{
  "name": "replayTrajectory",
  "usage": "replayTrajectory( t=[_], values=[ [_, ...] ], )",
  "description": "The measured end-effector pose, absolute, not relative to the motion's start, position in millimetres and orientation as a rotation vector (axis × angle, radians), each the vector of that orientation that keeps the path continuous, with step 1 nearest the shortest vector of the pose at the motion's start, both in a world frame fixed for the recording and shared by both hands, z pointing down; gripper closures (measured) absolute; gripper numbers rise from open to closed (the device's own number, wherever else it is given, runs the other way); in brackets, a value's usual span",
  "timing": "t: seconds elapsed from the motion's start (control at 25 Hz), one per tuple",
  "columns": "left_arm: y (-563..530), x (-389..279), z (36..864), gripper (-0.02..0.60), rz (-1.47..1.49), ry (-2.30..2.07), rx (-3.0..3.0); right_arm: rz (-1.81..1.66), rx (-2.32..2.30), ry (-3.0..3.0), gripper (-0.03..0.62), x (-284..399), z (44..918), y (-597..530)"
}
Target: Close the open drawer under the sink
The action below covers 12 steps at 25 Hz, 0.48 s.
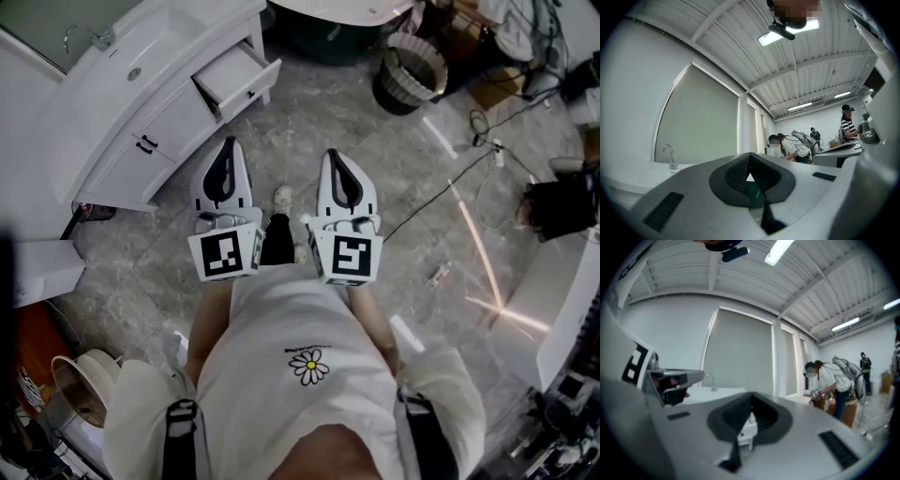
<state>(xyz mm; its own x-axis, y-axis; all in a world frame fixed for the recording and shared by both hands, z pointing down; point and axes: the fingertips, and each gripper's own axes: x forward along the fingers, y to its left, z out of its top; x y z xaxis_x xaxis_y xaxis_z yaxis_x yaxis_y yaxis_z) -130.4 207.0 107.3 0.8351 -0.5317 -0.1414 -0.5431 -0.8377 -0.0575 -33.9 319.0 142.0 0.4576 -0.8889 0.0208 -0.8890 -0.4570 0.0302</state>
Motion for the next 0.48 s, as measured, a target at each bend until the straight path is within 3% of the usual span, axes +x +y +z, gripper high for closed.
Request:
replayTrajectory(
  t=[0.48],
  values=[
    [136.0, -80.6, 119.7, 0.561, 0.183, 0.899, -2.925, 0.046, 2.61, -1.641, 0.565, 15.3, 155.9, 251.8]
  ],
)
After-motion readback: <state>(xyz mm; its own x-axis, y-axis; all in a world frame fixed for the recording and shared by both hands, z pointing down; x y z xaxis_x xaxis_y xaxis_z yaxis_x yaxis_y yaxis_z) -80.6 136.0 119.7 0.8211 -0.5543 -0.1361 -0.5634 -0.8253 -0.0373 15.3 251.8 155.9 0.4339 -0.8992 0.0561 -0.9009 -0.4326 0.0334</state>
